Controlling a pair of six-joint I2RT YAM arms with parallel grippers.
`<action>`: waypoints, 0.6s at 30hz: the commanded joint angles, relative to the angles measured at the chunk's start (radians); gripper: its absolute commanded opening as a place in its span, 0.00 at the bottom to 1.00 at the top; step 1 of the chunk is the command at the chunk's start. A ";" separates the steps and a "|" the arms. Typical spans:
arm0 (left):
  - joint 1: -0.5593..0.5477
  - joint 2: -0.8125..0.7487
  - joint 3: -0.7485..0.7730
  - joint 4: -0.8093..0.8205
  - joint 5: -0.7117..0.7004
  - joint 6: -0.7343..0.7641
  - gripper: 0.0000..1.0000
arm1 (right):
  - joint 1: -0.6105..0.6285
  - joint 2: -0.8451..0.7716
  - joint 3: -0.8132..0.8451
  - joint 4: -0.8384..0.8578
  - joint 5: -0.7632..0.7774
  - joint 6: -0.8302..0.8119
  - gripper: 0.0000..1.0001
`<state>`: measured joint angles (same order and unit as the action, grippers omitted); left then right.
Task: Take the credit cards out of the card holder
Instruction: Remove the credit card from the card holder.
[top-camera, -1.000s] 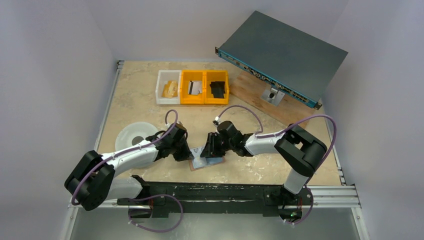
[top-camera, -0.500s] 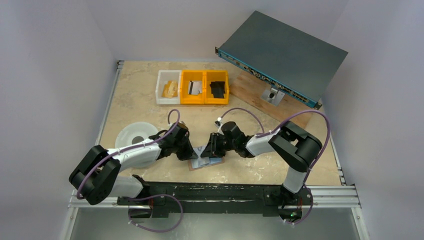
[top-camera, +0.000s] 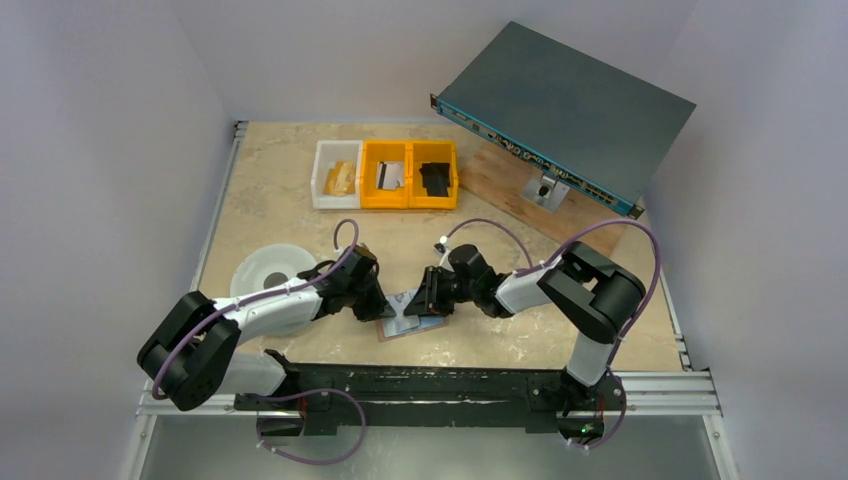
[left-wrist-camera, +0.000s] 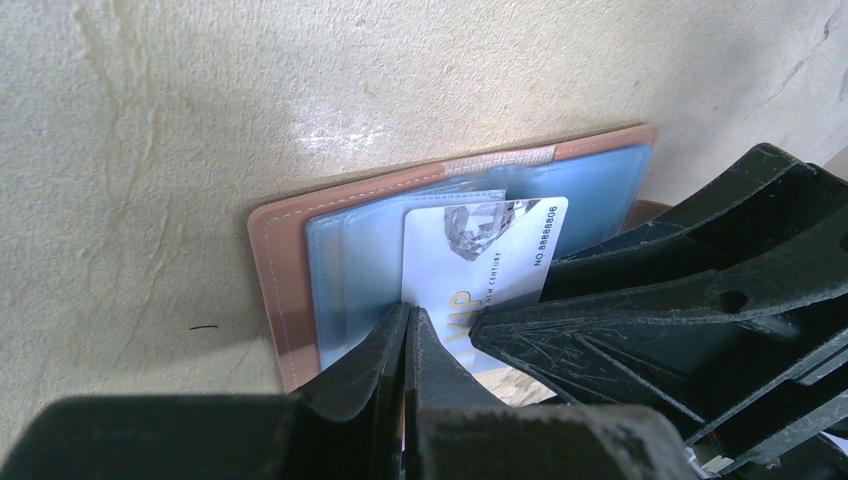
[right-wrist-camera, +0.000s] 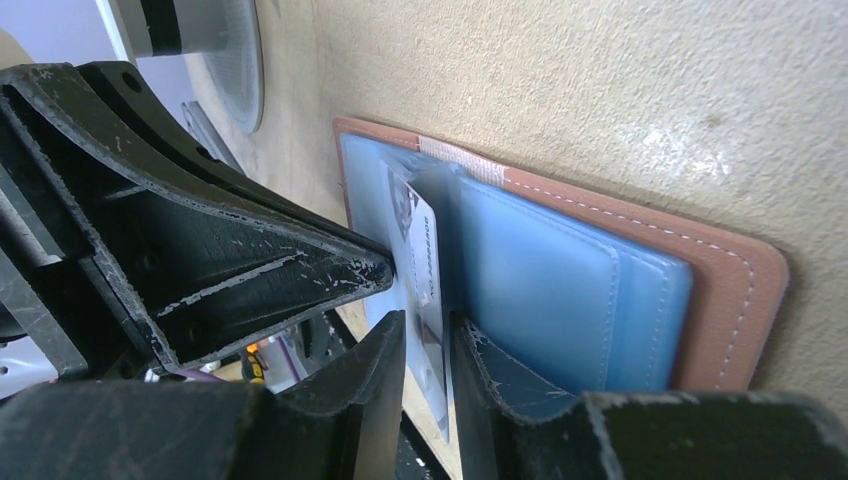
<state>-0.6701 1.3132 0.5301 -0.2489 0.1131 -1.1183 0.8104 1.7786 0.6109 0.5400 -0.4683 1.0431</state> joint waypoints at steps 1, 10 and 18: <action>-0.001 0.017 -0.032 -0.150 -0.107 0.017 0.00 | -0.014 -0.028 -0.030 -0.001 -0.007 0.006 0.24; 0.000 0.013 -0.033 -0.156 -0.108 0.017 0.00 | -0.023 -0.048 -0.065 0.035 -0.007 0.029 0.20; -0.001 0.011 -0.037 -0.156 -0.109 0.015 0.00 | -0.024 -0.038 -0.071 0.072 -0.022 0.043 0.03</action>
<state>-0.6704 1.3087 0.5301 -0.2569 0.1059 -1.1194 0.7910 1.7527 0.5526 0.5804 -0.4747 1.0817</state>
